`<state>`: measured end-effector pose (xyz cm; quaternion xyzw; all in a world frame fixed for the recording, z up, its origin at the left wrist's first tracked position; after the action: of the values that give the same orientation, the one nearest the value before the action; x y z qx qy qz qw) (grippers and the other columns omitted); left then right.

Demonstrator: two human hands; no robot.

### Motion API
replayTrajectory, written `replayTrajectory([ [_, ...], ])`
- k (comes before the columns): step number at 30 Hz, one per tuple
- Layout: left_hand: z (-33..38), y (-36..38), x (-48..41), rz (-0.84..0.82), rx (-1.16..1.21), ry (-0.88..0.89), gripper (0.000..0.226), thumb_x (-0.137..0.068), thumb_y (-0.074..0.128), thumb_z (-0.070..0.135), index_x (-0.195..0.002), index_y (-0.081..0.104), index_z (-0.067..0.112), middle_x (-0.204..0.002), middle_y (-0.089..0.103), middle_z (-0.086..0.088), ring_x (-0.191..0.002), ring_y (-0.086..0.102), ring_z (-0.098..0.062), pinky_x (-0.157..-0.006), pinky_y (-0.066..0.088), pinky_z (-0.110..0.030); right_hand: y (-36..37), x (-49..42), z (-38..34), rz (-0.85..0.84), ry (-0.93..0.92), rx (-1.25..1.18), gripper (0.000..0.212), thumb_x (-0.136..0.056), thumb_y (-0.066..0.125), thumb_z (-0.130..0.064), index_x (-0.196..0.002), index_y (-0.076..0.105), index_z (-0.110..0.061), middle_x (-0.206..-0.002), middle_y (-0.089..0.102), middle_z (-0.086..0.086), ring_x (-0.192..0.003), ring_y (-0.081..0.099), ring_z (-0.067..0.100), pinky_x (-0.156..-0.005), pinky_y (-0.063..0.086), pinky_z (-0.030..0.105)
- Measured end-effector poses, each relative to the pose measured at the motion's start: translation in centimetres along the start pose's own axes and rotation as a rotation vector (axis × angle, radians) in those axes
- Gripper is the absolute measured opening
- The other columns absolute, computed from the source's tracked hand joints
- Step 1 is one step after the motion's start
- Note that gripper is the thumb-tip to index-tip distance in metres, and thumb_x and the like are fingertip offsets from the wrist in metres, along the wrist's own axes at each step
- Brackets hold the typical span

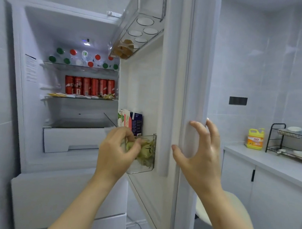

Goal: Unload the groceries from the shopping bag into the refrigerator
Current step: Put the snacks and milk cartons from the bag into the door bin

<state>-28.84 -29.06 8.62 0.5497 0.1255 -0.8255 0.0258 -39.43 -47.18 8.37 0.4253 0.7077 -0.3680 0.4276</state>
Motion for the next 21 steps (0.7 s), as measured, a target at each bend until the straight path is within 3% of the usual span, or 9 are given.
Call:
replayTrajectory([
  [3, -0.7, -2.2, 0.3, 0.026, 0.002, -0.033, 0.020, -0.076, 0.051, 0.042, -0.078, 0.054, 0.022, -0.075, 0.058, 0.007, -0.079, 0.054, -0.006, -0.068, 0.042, -0.015, 0.5, 0.7, -2.1, 0.006, -0.043, -0.066, 0.064, -0.074, 0.070, -0.021, -0.124, 0.033, -0.034, -0.142, 0.031, 0.002, -0.131, 0.031, 0.016, -0.092, 0.028, 0.007],
  [5, -0.9, -3.6, 0.5, 0.035, 0.021, -0.047, 0.008, -0.078, 0.056, 0.030, -0.081, 0.049, 0.033, -0.077, 0.056, 0.014, -0.081, 0.052, -0.001, -0.066, 0.040, -0.009, 0.7, 1.1, -3.4, 0.024, -0.063, -0.126, 0.060, -0.076, 0.062, -0.021, -0.127, 0.032, -0.030, -0.136, 0.035, -0.005, -0.123, 0.045, 0.022, -0.089, 0.039, 0.010],
  [7, -0.9, -5.1, 0.7, 0.036, 0.020, -0.054, 0.022, -0.079, 0.056, 0.022, -0.084, 0.045, 0.040, -0.079, 0.054, 0.015, -0.081, 0.051, 0.001, -0.066, 0.038, -0.006, 1.2, 1.4, -4.7, 0.034, -0.069, -0.173, 0.056, -0.079, 0.057, -0.028, -0.128, 0.031, -0.030, -0.131, 0.041, -0.015, -0.109, 0.055, 0.017, -0.080, 0.050, 0.021],
  [9, -1.5, -6.4, 0.7, 0.011, 0.010, -0.089, 0.026, -0.085, 0.060, 0.022, -0.091, 0.045, 0.041, -0.083, 0.054, 0.013, -0.083, 0.052, -0.004, -0.070, 0.039, -0.008, 1.9, 1.6, -6.0, 0.041, -0.052, -0.235, 0.054, -0.079, 0.055, -0.030, -0.127, 0.032, -0.031, -0.123, 0.041, -0.037, -0.097, 0.056, 0.002, -0.067, 0.049, 0.011],
  [11, -2.3, -7.5, 0.6, -0.029, -0.005, -0.135, 0.027, -0.087, 0.062, 0.018, -0.105, 0.050, 0.035, -0.089, 0.053, 0.011, -0.086, 0.052, -0.010, -0.072, 0.039, -0.014, 2.9, 1.9, -7.2, 0.043, -0.030, -0.317, 0.050, -0.079, 0.053, -0.026, -0.125, 0.034, -0.035, -0.117, 0.039, -0.047, -0.093, 0.053, -0.007, -0.064, 0.045, 0.005],
  [14, -2.9, -9.2, 1.1, -0.063, -0.074, -0.160, 0.041, -0.088, 0.060, 0.020, -0.128, 0.050, 0.027, -0.103, 0.052, 0.012, -0.102, 0.046, -0.007, -0.081, 0.034, -0.014, 4.3, 2.5, -8.7, 0.061, 0.000, -0.392, 0.042, -0.081, 0.043, -0.029, -0.121, 0.041, -0.040, -0.112, 0.048, -0.040, -0.093, 0.054, -0.008, -0.067, 0.045, 0.007],
  [17, -1.5, -10.8, 1.8, -0.051, -0.152, -0.048, 0.043, -0.086, 0.052, 0.031, -0.129, 0.051, 0.025, -0.117, 0.048, 0.015, -0.112, 0.038, 0.002, -0.093, 0.029, -0.012, 6.3, 3.0, -10.1, 0.029, 0.041, -0.438, 0.039, -0.082, 0.041, -0.019, -0.118, 0.047, -0.032, -0.109, 0.054, -0.024, -0.093, 0.054, -0.004, -0.068, 0.043, 0.006],
  [21, -0.7, -11.9, 2.4, -0.102, -0.150, 0.017, 0.047, -0.086, 0.042, 0.042, -0.132, 0.048, 0.030, -0.127, 0.043, 0.018, -0.120, 0.039, -0.002, -0.100, 0.038, -0.031, 9.1, 3.5, -12.8, -0.054, 0.064, -0.459, 0.046, -0.081, 0.036, -0.007, -0.115, 0.050, -0.034, -0.108, 0.060, -0.011, -0.093, 0.056, -0.005, -0.074, 0.042, 0.005],
])
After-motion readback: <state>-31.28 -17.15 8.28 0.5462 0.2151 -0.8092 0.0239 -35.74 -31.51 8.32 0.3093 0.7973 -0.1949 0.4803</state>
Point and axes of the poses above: each hand's wrist, its own x-axis away from the middle knuckle, its own y-axis out of the palm, z = x × y, the point moved 9 cm from there along -x, towards the middle knuckle
